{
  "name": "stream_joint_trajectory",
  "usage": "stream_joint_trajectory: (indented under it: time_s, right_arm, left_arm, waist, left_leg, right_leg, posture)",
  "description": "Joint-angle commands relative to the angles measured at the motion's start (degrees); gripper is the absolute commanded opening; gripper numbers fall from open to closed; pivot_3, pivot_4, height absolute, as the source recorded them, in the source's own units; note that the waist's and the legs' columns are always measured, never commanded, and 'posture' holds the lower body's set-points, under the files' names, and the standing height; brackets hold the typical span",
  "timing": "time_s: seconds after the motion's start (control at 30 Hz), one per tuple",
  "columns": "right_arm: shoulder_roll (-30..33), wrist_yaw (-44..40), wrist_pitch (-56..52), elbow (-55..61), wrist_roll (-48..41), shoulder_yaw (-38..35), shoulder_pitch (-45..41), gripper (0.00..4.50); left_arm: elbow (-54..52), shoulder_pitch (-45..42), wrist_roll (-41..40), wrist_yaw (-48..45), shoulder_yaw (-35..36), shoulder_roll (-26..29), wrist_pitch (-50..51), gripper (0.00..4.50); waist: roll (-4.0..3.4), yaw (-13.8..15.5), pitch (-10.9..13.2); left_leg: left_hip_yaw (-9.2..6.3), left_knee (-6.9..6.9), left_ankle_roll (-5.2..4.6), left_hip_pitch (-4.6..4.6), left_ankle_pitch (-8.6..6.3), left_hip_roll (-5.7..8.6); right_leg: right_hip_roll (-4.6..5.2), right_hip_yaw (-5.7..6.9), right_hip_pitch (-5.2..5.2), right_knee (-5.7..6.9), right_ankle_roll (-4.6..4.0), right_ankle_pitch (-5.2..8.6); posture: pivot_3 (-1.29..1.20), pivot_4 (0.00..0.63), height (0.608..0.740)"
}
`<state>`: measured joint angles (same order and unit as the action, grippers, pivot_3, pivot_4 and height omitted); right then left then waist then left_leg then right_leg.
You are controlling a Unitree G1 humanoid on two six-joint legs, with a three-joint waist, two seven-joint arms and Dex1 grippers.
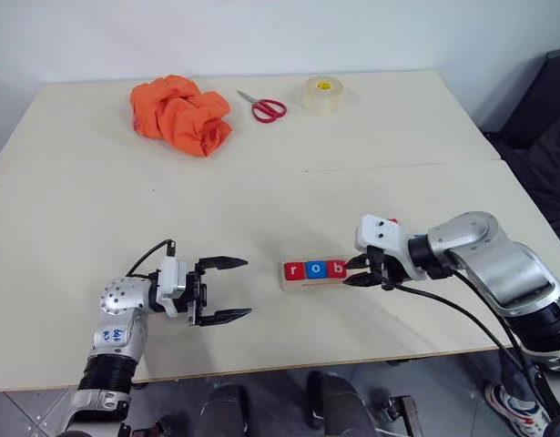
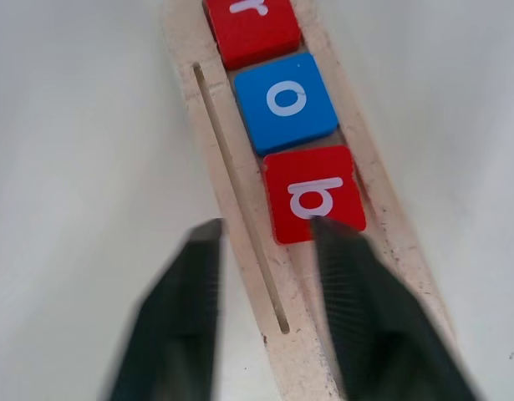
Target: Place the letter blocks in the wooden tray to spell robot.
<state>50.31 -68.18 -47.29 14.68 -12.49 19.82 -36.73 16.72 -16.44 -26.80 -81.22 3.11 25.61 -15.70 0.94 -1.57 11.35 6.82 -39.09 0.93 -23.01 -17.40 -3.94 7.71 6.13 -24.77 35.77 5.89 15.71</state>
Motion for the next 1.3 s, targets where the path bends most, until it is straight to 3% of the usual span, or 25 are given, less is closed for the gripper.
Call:
stream_joint_trajectory:
  time_s: [0.03,0.53,0.8,1.3]
  right_arm:
    - [-0.75,0.16,0.74,1.68,-0.8,-0.58,0.12,0.02]
    - [-3.62,0.57,4.56,-3.84,2.12,2.03,-2.0,0.02]
    - [-0.84,-1.2,1.95,-0.03,-0.51,-1.21,-1.92,0.02]
    - [-2.28,-1.05,12.01,-13.67,5.96,0.99,-3.35,0.02]
  left_arm:
    - [-1.21,0.49,-0.57,-0.15,-0.06,-0.06,-0.52,4.5]
    - [-3.51,2.94,-0.71,0.65,0.3,0.63,0.24,4.5]
    - [-3.02,2.38,-0.57,0.54,0.12,0.44,0.13,4.5]
    - [-4.24,3.02,-0.71,0.84,0.31,0.76,0.36,4.5]
  waist:
    - [0.0,0.04,0.0]
    - [0.0,0.04,0.0]
    - [0.0,0.07,0.0]
    - [0.0,-0.02,0.0]
  left_leg:
    - [0.0,0.0,0.0,0.0,0.0,0.0]
    - [0.0,-0.02,0.0,-0.01,0.0,0.0]
    - [-0.01,-0.02,0.0,-0.01,0.0,0.0]
    - [0.03,-0.02,0.02,0.0,0.01,0.0]
  right_leg:
    - [0.0,0.0,0.0,0.0,0.0,0.0]
    - [0.0,0.0,0.0,-0.01,0.0,-0.01]
    - [0.0,0.0,0.01,-0.01,0.0,-0.01]
    - [-0.01,0.0,0.0,-0.01,-0.01,-0.01]
  posture:
    - [0.0,0.15,0.74]
    - [0.0,0.15,0.74]
    - [0.0,0.15,0.74]
    - [0.0,0.15,0.74]
